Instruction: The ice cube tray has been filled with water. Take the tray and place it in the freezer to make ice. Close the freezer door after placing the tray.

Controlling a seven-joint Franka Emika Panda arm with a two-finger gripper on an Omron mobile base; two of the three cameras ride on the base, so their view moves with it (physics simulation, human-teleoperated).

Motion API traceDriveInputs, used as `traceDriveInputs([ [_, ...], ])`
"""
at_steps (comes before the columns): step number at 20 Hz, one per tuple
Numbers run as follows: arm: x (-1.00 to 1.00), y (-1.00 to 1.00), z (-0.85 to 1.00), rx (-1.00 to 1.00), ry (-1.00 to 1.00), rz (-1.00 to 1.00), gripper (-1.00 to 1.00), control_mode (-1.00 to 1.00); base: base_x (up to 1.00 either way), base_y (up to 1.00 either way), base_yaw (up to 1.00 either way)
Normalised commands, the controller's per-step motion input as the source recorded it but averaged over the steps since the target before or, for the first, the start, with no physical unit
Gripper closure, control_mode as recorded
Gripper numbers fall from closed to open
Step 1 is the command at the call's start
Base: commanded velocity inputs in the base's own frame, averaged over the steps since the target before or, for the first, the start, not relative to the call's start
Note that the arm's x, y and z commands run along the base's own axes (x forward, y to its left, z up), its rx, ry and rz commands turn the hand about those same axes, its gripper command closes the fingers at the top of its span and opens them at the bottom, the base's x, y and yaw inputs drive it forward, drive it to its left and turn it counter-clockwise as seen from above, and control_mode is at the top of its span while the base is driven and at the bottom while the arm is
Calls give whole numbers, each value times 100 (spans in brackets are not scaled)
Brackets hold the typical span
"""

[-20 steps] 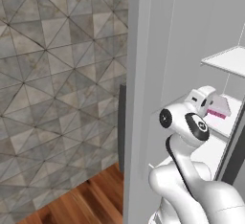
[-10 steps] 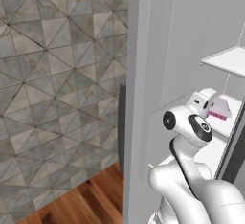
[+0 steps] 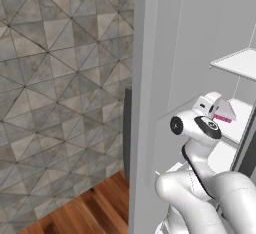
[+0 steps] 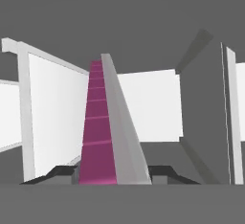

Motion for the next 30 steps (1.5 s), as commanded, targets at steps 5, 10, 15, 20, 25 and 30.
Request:
traceDriveInputs([
  [5, 17, -9, -11, 0, 0, 0, 100, -100, 0, 0, 0],
  [10, 14, -15, -7, 0, 0, 0, 100, -100, 0, 0, 0],
  [15, 13, -17, -1, 0, 0, 0, 100, -100, 0, 0, 0],
  [20, 13, -15, 0, 0, 0, 0, 100, -100, 0, 0, 0],
  [25, 16, -12, -2, 0, 0, 0, 100, -100, 0, 0, 0],
  [30, 17, -14, -8, 0, 0, 0, 100, -100, 0, 0, 0],
])
